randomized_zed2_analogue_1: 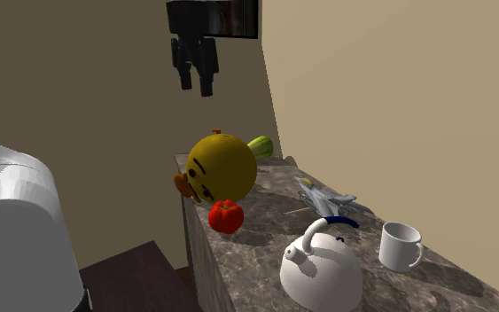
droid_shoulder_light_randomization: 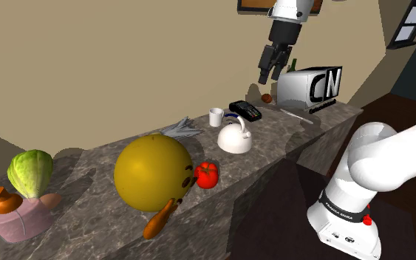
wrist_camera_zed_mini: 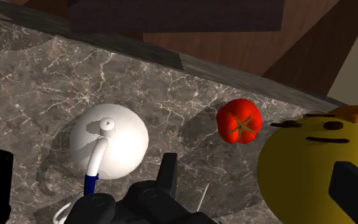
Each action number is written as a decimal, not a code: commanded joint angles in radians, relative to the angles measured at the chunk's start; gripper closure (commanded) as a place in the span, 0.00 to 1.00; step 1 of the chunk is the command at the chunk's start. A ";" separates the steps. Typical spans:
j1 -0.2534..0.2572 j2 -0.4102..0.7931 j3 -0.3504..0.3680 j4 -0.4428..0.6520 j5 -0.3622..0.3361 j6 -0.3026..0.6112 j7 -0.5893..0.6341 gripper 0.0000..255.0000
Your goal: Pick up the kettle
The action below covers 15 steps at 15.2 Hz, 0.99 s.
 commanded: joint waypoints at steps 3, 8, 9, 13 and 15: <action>-0.013 0.028 -0.015 -0.031 -0.013 0.059 -0.013 0.00; -0.045 0.120 -0.053 -0.088 -0.043 0.207 -0.042 0.00; -0.051 0.142 -0.061 -0.096 -0.048 0.237 -0.048 0.00; -0.075 0.239 -0.093 -0.116 -0.066 0.354 -0.070 0.00; -0.086 0.293 -0.110 -0.119 -0.073 0.412 -0.081 0.00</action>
